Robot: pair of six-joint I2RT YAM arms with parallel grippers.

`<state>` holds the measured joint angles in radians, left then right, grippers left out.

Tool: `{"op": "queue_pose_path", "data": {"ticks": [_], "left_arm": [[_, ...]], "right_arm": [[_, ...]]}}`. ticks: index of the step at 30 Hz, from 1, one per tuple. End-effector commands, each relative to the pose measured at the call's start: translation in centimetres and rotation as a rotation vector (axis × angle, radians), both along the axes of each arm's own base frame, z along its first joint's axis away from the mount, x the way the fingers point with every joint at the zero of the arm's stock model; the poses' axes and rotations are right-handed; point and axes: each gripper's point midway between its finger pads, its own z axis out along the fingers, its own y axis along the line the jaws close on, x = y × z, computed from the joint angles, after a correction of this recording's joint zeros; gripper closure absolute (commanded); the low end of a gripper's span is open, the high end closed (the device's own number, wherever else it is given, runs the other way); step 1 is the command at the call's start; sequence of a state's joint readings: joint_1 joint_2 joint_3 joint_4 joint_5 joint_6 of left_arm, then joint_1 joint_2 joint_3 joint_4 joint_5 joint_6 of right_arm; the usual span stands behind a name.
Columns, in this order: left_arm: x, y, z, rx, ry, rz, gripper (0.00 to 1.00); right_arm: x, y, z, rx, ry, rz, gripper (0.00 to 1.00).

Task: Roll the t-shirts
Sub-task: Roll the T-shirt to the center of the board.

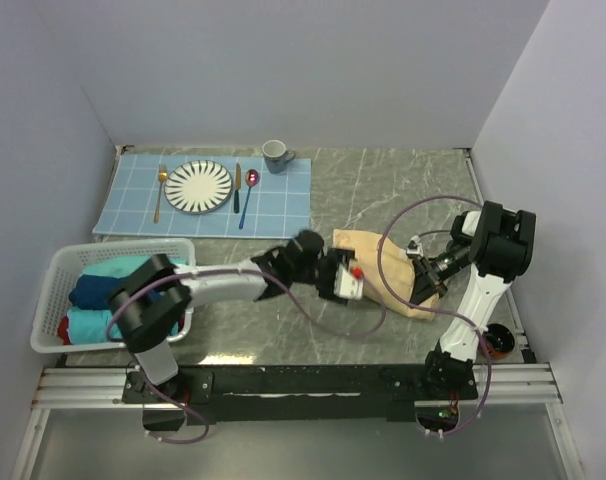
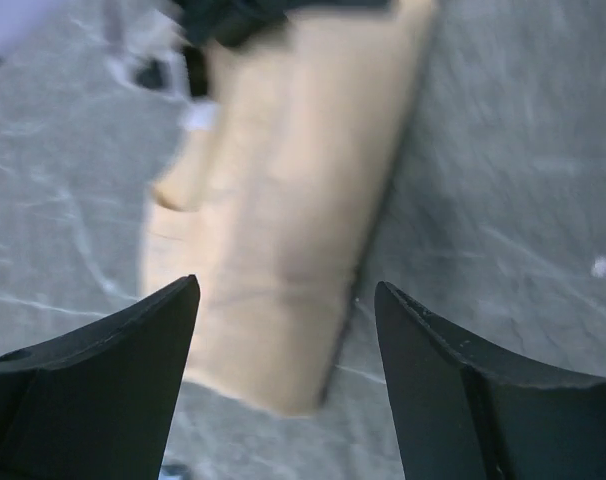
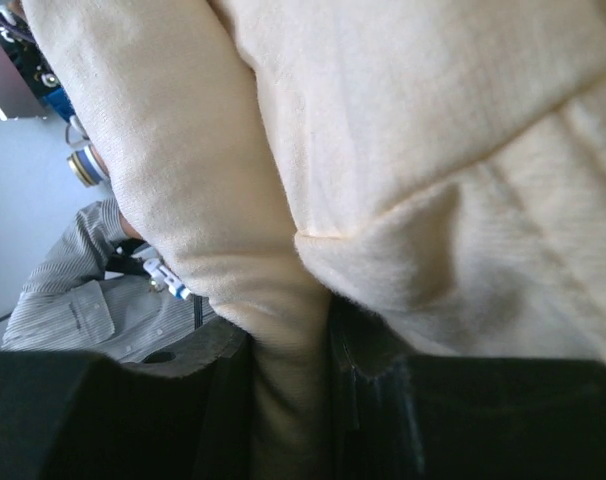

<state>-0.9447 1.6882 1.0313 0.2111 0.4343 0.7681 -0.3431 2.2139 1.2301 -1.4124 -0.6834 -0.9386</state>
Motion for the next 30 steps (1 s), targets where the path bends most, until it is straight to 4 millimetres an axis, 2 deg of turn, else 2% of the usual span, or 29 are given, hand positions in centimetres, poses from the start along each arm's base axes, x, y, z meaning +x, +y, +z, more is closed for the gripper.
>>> {"op": "queue_pose_path", "data": {"ticks": [1,2,4,6,19,22,23,26,28,30], "left_arm": [[3.7,-1.1,0.4,-0.124,-0.278,0.120,0.23],[3.9,-1.2,-0.6,-0.114,-0.282,0.129,0.23],[3.7,-1.8,-0.5,-0.140,-0.311,0.129,0.23],[3.4,-2.0,-1.7,-0.120,-0.316,0.123,0.23],[-0.5,-3.6,-6.9,-0.006,-0.284,-0.038,0.26],[-0.8,-3.9,-8.3,0.025,-0.298,-0.052,0.26],[-0.6,-3.7,-9.2,0.046,-0.303,-0.046,0.26],[0.2,-4.0,-10.3,0.074,-0.337,-0.017,0.26],[0.4,-3.9,-11.2,0.102,-0.336,-0.003,0.31],[0.6,-3.7,-11.5,0.124,-0.338,0.000,0.40]], "right_arm": [[1.4,-2.3,-4.6,-0.190,-0.009,0.043,0.94],[1.7,-2.3,-4.7,-0.194,-0.013,0.045,0.94],[1.7,-2.2,-4.8,-0.195,0.008,0.043,0.94],[1.9,-2.2,-4.8,-0.200,0.018,0.043,0.95],[2.6,-1.9,-5.0,-0.165,0.065,0.036,0.95],[2.7,-1.7,-4.9,-0.150,0.070,0.042,0.96],[2.8,-1.7,-4.9,-0.150,0.069,0.045,0.96],[2.9,-1.6,-4.7,-0.142,0.079,0.042,0.95],[2.9,-1.6,-4.7,-0.141,0.080,0.045,0.95],[3.0,-1.4,-4.7,-0.138,0.086,0.043,0.96]]}}
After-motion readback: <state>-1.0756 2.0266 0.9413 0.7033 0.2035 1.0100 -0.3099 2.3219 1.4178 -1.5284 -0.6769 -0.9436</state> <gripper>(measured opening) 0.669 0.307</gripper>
